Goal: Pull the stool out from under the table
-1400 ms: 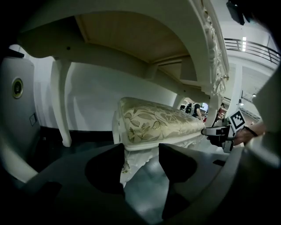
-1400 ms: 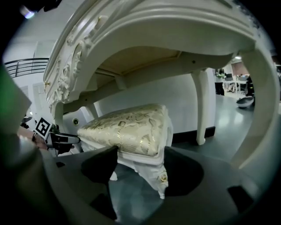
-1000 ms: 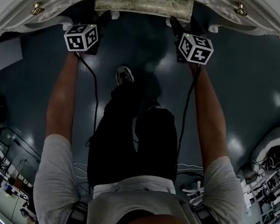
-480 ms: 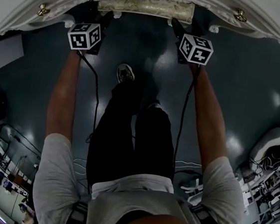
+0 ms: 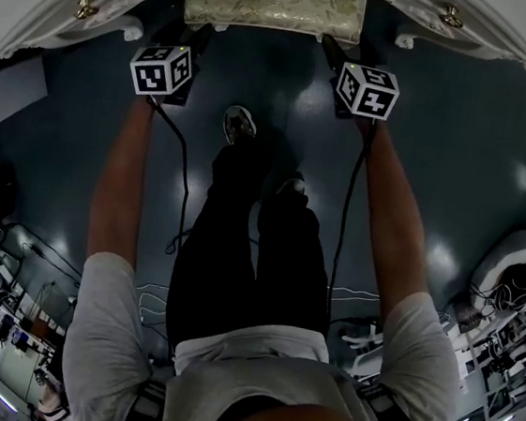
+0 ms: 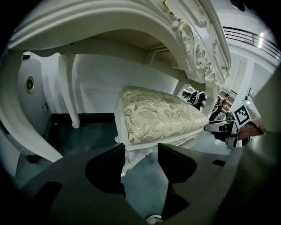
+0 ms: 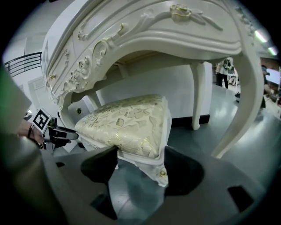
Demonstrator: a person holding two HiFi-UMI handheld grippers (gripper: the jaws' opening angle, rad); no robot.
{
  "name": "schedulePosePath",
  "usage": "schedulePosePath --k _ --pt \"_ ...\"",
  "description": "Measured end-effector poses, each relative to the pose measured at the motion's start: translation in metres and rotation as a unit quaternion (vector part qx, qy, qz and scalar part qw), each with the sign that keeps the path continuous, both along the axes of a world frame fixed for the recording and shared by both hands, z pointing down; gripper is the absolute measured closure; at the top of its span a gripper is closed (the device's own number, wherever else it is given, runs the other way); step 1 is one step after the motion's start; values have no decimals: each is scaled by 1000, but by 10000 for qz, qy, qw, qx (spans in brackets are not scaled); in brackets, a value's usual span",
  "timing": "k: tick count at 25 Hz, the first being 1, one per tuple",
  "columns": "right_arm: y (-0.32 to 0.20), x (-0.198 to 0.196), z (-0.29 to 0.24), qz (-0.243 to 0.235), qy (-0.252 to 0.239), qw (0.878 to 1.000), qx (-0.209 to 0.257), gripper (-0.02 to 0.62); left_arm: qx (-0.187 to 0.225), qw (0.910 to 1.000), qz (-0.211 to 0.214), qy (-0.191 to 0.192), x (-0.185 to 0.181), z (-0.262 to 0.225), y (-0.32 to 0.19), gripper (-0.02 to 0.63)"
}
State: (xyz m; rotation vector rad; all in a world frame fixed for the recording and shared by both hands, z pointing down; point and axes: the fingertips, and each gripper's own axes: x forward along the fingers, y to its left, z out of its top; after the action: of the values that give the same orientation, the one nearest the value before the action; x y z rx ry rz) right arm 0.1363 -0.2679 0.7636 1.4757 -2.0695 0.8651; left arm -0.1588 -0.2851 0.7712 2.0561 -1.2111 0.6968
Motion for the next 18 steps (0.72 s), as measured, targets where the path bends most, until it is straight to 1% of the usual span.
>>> schedulePosePath --k 8,14,18 --pt "21 -1 3 -63 37 9999 -124 250 -104 9998 42 -159 -2 3 27 373" --pt "35 -1 1 -62 90 9998 -148 250 -85 9999 -89 -116 -2 1 44 374" --pt "50 -4 5 -70 107 9997 -210 250 -179 9997 -132 -138 -6 6 60 374"
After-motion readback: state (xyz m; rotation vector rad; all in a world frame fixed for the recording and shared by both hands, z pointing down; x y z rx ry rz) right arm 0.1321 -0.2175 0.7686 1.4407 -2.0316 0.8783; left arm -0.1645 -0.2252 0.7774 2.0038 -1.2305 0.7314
